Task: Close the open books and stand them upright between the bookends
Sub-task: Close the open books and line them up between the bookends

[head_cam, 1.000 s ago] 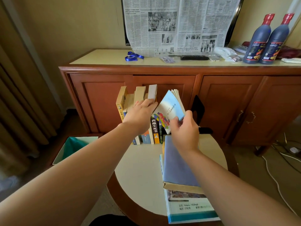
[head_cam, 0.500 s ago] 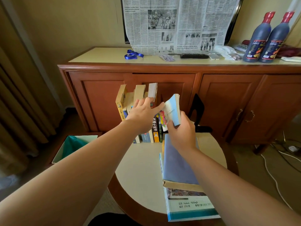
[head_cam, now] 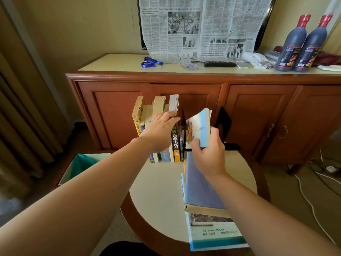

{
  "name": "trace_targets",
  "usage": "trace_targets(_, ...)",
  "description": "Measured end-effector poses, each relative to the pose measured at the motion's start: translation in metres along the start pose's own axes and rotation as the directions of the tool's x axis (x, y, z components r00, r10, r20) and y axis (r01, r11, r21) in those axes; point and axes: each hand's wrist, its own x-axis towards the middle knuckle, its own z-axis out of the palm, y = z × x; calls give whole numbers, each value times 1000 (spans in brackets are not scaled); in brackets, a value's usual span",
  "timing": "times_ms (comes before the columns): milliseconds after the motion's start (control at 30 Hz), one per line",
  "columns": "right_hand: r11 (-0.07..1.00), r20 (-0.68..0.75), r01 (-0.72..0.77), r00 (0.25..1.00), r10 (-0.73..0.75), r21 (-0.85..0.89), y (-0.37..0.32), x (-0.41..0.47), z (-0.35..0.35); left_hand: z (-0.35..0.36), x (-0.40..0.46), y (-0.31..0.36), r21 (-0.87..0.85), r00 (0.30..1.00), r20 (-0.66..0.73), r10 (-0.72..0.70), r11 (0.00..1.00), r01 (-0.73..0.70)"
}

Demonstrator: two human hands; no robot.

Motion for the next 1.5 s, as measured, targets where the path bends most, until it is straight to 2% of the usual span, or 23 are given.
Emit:
trace_targets(167,995,81,96,992,-96,11,-6,-7,5,2,1,-4,-37,1000,-17,-11,999,10)
trace_targets(367,999,130,28,991,-25,-24,-2,6,14,0,0,-3,-58,1000,-8,-21,998,20)
trace_targets(633,981,212,36,977,5,-188,-2,13,28,-2,-2,-3,-81,1000,4,-13,997,13)
trace_targets(733,978,234,61,972,-13,-199,0,9,34,-1,-2,-3,-91,1000,6,-15,996,15)
trace_targets(933,990,316,-18,947,63,-142,-1,3,37,0,-1,-5,-114,1000,10,-17,993,18)
trace_targets(1133,978,287,38,958,23,-205,7,17,37,-1,-1,-5,-105,1000,23,-7,994,10)
trace_targets(1300,977,341,25,939,49,-210,16,30,36,0,-2,-7,-78,1000,20,15,997,-14)
trace_targets(1500,978,402,86,915,-3,-190,26,43,40,2,-2,-9,-67,1000,14,24,998,-23)
